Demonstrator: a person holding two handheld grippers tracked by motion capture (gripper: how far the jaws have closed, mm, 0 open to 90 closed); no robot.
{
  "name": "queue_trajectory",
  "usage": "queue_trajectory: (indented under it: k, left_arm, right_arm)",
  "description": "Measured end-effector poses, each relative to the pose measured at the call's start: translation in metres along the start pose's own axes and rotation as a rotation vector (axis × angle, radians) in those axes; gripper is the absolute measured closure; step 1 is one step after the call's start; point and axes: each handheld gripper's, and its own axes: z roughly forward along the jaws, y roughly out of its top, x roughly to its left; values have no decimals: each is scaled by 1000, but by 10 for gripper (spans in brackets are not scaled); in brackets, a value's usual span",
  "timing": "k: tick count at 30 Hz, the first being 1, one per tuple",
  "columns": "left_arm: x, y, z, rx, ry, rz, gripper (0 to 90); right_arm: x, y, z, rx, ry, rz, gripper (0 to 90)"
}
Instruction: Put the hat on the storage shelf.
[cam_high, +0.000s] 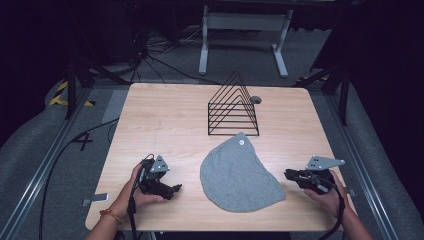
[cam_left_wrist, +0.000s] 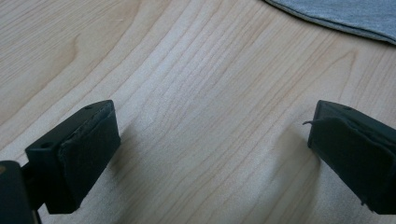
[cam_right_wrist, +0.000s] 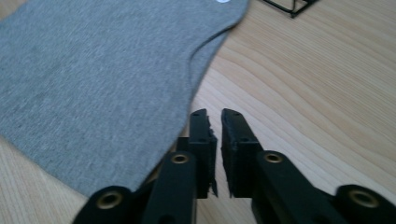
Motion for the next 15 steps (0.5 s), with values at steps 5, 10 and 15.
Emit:
queue_trajectory:
  k: [5,10,15]
  left_arm:
    - [-9,1,-2,-23,-41,8,187]
    - [-14,13,1,-70,-80,7,255]
    - [-41,41,5,-142,-111,86,273]
  right_arm:
    - [18,5,18,42,59,-66,886]
    - [29,8,30,81,87,-91,886]
    - [42,12,38,104,90,-141,887]
